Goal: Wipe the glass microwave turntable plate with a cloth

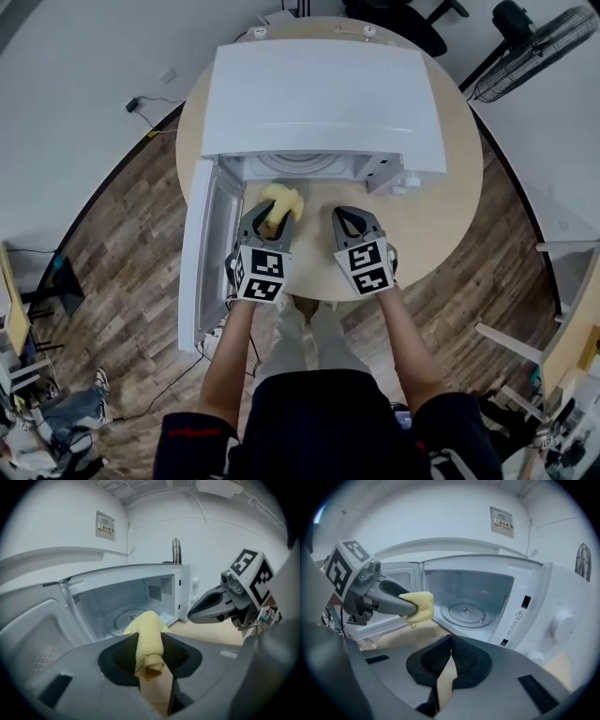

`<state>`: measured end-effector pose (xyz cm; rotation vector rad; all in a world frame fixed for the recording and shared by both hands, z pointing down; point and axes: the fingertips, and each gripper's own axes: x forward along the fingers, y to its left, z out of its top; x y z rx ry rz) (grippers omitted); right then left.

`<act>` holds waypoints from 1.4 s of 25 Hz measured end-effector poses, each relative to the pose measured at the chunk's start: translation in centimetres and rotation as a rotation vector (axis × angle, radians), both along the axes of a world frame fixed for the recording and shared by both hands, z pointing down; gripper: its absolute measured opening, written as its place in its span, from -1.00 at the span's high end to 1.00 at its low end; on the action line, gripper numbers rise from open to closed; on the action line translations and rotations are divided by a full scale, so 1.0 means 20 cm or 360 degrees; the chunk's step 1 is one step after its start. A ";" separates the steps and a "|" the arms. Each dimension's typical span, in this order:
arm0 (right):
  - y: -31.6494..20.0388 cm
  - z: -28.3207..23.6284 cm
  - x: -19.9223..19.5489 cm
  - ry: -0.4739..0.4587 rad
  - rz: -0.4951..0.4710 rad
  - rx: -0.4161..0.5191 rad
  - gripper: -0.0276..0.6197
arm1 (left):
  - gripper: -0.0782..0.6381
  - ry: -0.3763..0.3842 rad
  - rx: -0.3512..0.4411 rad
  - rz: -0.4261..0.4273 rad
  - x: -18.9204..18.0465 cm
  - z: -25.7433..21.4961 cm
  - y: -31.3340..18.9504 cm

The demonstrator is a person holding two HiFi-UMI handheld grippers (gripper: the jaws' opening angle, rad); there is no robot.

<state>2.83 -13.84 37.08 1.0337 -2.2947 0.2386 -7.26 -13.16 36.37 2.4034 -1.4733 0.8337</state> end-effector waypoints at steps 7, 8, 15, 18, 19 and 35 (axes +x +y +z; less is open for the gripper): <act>0.06 -0.36 0.06 -0.0095 0.0099 0.0099 0.88 | 0.43 0.0096 0.0054 0.0009 -0.04 -0.31 0.19; 0.08 -0.41 0.07 -0.0115 0.0115 0.0119 0.89 | 0.43 0.0102 0.0077 0.0020 -0.04 -0.36 0.21; 0.19 -0.77 0.06 -0.0229 0.0146 0.0296 0.88 | 0.43 0.0154 0.0252 0.0026 -0.07 -0.71 0.33; 0.25 -0.91 0.05 -0.0273 0.0128 0.0379 0.89 | 0.43 0.0187 0.0308 0.0022 -0.08 -0.81 0.39; 0.26 -0.95 0.04 -0.0286 0.0126 0.0404 0.89 | 0.43 0.0191 0.0328 0.0020 -0.09 -0.84 0.40; 0.42 -1.35 0.05 -0.0351 0.0113 0.0664 0.89 | 0.43 0.0200 0.0657 -0.0024 -0.16 -1.30 0.56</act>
